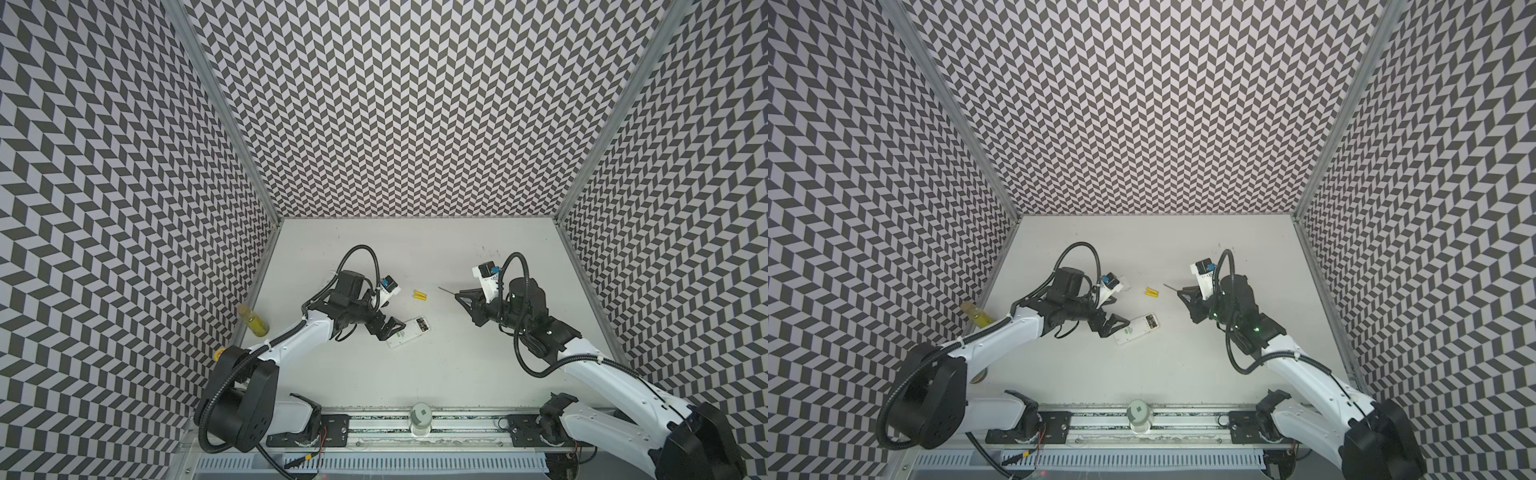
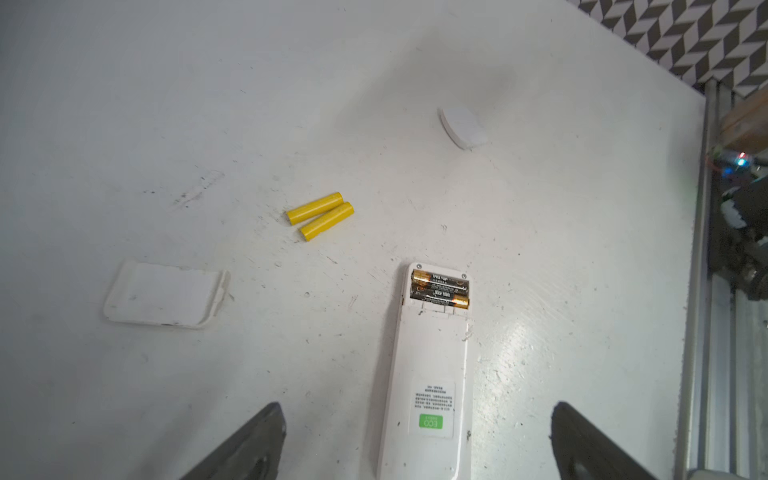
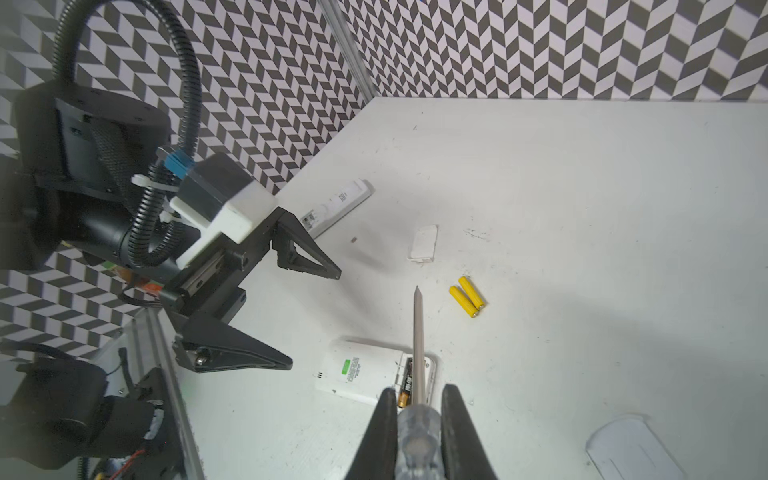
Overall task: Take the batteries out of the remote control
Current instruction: 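Grasp the white remote with the left gripper while the right gripper brings the screwdriver near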
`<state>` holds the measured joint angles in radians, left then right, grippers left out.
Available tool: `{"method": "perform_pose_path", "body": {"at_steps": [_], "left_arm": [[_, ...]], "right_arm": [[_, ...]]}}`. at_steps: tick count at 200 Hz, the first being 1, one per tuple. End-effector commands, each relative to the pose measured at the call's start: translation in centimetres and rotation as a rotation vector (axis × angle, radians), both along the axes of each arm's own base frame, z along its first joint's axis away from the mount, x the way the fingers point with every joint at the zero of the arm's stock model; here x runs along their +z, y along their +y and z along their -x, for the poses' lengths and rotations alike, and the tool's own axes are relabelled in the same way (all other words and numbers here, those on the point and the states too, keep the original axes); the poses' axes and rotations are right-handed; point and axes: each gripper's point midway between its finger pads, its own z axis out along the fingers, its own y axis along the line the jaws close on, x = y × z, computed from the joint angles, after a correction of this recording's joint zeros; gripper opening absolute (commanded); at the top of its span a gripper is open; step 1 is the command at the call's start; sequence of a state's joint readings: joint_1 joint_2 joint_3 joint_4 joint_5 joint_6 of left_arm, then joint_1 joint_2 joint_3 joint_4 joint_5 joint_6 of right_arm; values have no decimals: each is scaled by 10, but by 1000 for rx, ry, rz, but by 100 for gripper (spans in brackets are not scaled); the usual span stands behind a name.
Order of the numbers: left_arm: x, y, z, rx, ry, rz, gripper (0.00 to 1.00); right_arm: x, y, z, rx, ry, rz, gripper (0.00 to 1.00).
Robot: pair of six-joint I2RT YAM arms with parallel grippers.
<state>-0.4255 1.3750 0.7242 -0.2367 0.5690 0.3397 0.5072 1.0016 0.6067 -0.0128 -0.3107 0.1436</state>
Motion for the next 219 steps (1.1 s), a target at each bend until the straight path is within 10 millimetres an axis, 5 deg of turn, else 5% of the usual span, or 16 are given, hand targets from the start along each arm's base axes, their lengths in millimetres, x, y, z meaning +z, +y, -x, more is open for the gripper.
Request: {"method": "perform_pose_path", "body": {"at_steps": [1,65,160,219], "left_arm": [[-14,-3,1,-57,-33,-101,97],[-48,-18,15,-125,10,-190,88],[-89,-39,23,-205,18,-383,88],[-99,-40,42,-272,18,-423,65]], "right_arm": [[17,-10,0,-12,-118,64,0],[34,-16,13,28,-273,94,0],[24,-5,33,157,-337,175,0],[10,0,50,242,-363,288,0]]}}
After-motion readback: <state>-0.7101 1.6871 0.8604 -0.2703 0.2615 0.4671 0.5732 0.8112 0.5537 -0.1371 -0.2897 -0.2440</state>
